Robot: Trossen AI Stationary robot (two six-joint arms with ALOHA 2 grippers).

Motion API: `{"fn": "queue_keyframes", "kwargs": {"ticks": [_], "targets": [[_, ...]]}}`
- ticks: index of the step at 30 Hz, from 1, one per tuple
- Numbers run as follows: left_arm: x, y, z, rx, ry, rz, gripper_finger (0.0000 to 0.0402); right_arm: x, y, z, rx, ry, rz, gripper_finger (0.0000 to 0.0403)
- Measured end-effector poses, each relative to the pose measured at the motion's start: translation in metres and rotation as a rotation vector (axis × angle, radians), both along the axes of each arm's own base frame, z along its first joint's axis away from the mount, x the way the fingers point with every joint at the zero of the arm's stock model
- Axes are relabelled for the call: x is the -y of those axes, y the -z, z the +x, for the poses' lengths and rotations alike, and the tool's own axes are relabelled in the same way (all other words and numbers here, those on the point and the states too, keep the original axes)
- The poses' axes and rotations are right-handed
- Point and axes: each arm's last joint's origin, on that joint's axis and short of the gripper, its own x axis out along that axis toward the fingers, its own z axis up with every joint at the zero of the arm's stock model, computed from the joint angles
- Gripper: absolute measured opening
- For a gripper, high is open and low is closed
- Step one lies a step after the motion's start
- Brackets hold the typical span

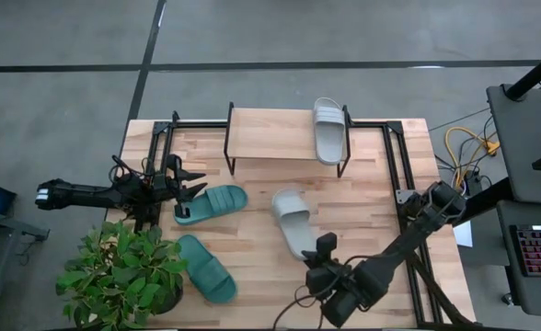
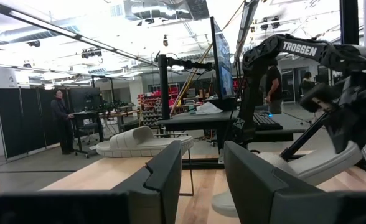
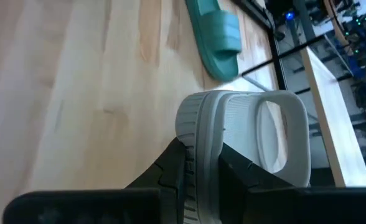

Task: Pick and place slides into the shelf
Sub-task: Put the gray slipper on the shelf

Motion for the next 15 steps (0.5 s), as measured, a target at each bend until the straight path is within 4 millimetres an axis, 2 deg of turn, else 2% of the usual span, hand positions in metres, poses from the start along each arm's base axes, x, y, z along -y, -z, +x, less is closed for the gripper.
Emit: {"fn": "queue_keyframes", "kwargs": {"ticks": [5,15], "targets": [[0.0,0.0,0.0,0.0,0.0,0.0,0.0107,-0.008,-0.01,-0.002,0.054,-0.006,-0.013,0.0049],[0.0,0.0,0.0,0.0,0.0,0.0,0.0107,-0.02,-0.029,-0.008,0.208,-0.002,-0.193,0.0049]]}}
